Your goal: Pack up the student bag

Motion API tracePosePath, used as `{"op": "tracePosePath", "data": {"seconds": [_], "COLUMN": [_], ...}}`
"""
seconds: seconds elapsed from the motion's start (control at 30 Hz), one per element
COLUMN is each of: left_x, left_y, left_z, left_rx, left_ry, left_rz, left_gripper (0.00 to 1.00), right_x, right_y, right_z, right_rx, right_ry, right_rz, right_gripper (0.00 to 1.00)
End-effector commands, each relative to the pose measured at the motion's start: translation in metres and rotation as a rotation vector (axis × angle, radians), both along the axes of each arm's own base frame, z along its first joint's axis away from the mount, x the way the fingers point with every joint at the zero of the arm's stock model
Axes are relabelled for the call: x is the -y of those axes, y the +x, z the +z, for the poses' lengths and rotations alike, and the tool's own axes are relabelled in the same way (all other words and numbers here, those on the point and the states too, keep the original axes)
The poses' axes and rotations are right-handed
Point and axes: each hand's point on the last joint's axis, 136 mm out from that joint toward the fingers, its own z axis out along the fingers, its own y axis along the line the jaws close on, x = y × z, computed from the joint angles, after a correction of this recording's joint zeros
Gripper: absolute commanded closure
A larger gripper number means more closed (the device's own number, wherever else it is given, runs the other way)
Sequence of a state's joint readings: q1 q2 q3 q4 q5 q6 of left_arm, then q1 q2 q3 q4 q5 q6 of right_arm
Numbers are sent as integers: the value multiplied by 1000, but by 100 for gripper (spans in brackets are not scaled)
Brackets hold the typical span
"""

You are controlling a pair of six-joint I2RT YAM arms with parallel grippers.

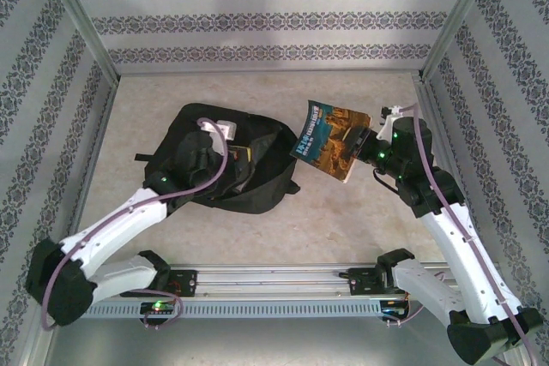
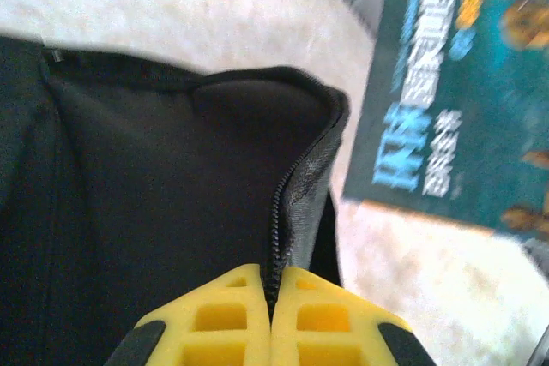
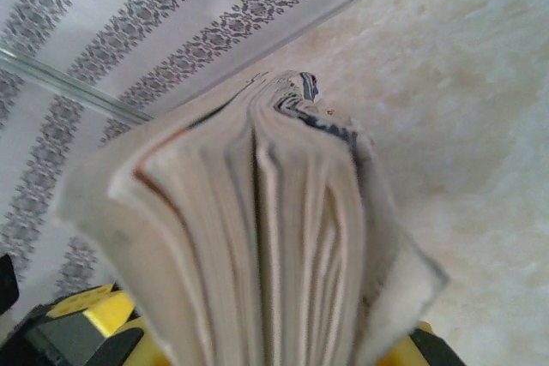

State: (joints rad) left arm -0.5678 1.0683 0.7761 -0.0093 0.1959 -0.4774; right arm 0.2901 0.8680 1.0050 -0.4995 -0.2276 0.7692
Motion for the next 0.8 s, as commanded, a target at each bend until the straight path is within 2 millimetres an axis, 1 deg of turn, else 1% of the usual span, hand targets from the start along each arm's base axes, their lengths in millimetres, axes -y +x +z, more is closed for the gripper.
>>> {"op": "tracePosePath", "data": {"seconds": [0.0, 0.1, 0.17, 0.23, 0.3, 0.33, 0.4, 0.47, 0.53, 0.57, 0.63, 0.77], "left_x": [-15, -26, -30, -29, -24, -20, -15, -11, -11, -14, -20, -27], "left_y": [7, 0, -3, -5, -6, -6, -5, -4, -1, 1, 8, 20], "left_z": [38, 48, 49, 46, 41, 37, 34, 31, 29, 28, 29, 38], "left_rx": [110, 151, 166, 159, 141, 126, 110, 90, 71, 62, 51, 65], "left_ry": [-107, -119, -117, -99, -85, -75, -54, -5, 69, 117, 199, 294], "left_rz": [98, 129, 138, 122, 91, 75, 48, 20, 9, 15, 35, 54], "left_gripper": [100, 100, 100, 100, 100, 98, 85, 64, 50, 46, 41, 37], "right_x": [-17, -34, -46, -57, -70, -78, -94, -107, -114, -117, -120, -122], "right_y": [10, 17, 21, 23, 24, 25, 25, 26, 27, 27, 28, 27], "right_z": [30, 15, 5, -4, -10, -13, -16, -17, -14, -12, -8, -7], "right_rx": [0, -127, -191, -247, -290, -311, -345, -358, -347, -336, -317, -295], "right_ry": [211, 331, 396, 461, 519, 540, 569, 598, 614, 614, 598, 575], "right_rz": [6, 35, 52, 59, 73, 86, 126, 161, 180, 190, 207, 231], "right_gripper": [100, 100, 100, 100, 100, 100, 100, 100, 100, 100, 100, 100]}}
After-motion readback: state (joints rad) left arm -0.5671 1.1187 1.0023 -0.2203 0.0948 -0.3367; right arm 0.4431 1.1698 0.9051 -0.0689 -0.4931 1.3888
